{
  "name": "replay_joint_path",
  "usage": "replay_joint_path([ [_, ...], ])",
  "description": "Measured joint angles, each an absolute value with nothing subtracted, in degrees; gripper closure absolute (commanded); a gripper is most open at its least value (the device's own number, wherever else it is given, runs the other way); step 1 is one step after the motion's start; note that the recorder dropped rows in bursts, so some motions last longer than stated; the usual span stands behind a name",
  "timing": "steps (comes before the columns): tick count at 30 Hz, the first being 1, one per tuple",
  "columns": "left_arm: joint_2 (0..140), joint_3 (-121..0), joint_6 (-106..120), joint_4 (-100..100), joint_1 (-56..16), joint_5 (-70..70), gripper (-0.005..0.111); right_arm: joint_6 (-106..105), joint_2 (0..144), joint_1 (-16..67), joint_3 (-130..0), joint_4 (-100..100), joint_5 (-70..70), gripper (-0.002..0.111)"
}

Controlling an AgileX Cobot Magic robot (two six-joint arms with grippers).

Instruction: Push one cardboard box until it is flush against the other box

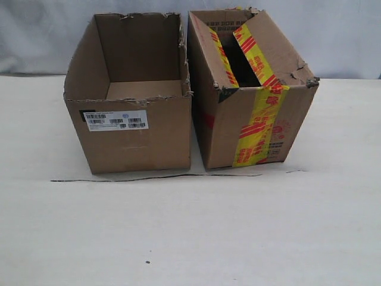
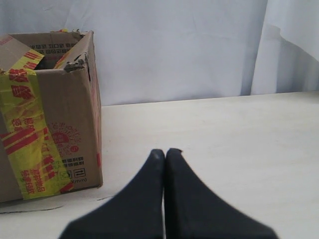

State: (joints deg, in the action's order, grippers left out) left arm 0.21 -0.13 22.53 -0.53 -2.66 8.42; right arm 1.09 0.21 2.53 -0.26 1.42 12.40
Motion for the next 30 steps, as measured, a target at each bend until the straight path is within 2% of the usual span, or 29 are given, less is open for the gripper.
replay_joint_path([
  [30,0.21,-0.13,22.53,0.00,-2.66,8.91,0.107,1.09,0.21,2.53,-0.26,1.42,12.40,0.109],
])
